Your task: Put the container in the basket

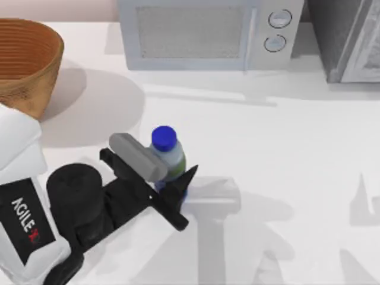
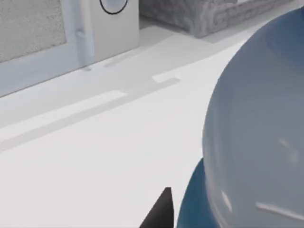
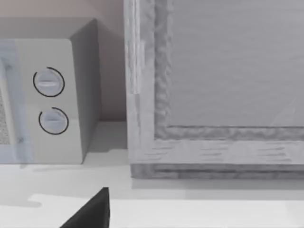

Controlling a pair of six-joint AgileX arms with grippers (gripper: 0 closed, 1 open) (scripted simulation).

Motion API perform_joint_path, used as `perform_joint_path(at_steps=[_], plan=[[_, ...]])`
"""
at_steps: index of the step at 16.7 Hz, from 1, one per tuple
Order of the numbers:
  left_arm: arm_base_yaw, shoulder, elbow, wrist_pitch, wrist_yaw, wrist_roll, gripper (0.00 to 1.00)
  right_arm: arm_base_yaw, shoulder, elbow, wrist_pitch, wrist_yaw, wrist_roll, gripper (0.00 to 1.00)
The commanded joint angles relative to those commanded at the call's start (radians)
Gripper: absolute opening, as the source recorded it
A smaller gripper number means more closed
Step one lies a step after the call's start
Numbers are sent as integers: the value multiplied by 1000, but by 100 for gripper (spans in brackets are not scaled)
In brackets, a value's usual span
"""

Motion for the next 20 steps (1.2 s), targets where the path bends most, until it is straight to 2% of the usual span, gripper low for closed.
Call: perform_joint_path(at_steps=[5, 12, 16, 20], plan=[[163, -189, 237, -252, 58, 31, 0, 0, 0, 0, 0, 0, 0, 100], [530, -460, 608, -896, 94, 56, 0, 0, 0, 0, 0, 0, 0, 100], [712, -533, 710, -1194, 81, 48, 0, 0, 0, 0, 0, 0, 0, 100], [806, -552, 740, -1328, 65, 37, 0, 0, 0, 0, 0, 0, 0, 100]])
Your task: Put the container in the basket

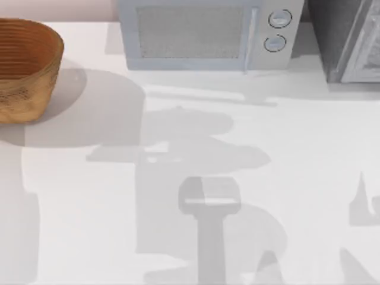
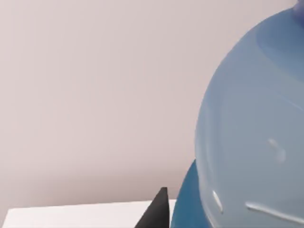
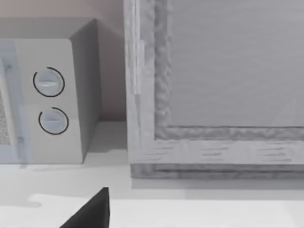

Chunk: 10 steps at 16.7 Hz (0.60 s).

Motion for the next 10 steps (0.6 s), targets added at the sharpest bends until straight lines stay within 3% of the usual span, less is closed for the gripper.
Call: perform_joint_path(at_steps=[10], plan=[[-14, 103, 19, 75, -15, -4, 0, 0, 0, 0, 0, 0, 0, 100]])
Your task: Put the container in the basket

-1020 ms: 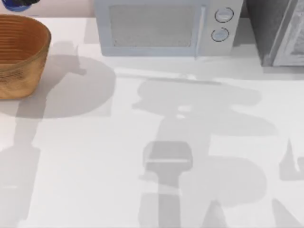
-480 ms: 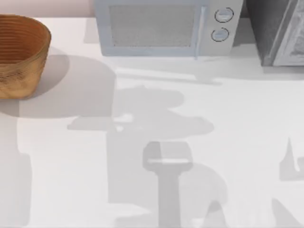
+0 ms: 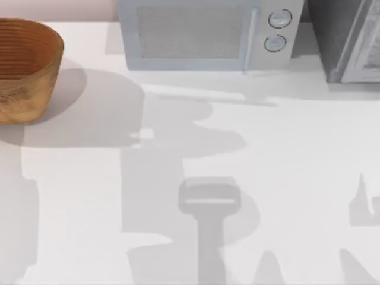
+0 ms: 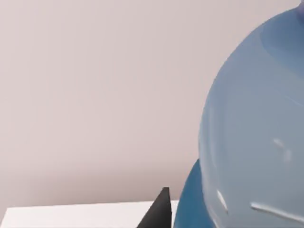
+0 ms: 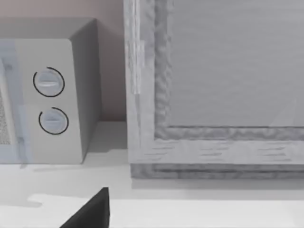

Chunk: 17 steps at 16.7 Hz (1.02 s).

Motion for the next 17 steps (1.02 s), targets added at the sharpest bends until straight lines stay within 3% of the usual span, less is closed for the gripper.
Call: perform_joint_path(at_steps=[8, 17], plan=[[-21, 110, 19, 97, -21, -4, 0, 0, 0, 0, 0, 0, 0, 100], [-21, 110, 19, 97, -21, -4, 68, 0, 0, 0, 0, 0, 0, 100]])
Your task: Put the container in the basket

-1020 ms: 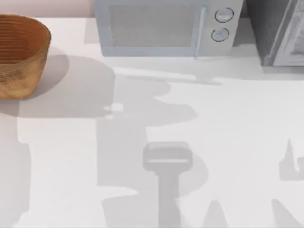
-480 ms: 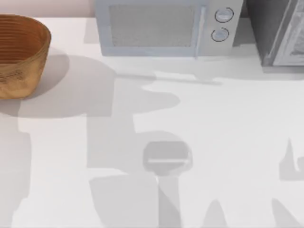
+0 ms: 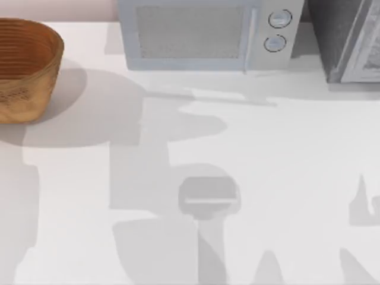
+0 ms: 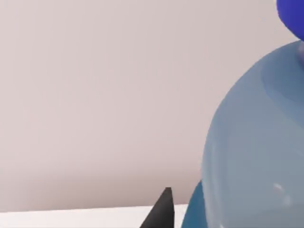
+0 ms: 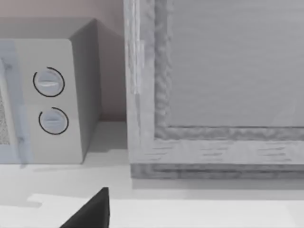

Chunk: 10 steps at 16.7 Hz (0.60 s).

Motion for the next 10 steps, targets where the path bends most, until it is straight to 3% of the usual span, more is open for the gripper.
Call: perform_joint_path(at_steps=[4, 10], plan=[[0, 0, 0, 0, 0, 0, 98, 0, 0, 0, 0, 0, 0, 100], [0, 0, 0, 0, 0, 0, 100, 0, 0, 0, 0, 0, 0, 100]])
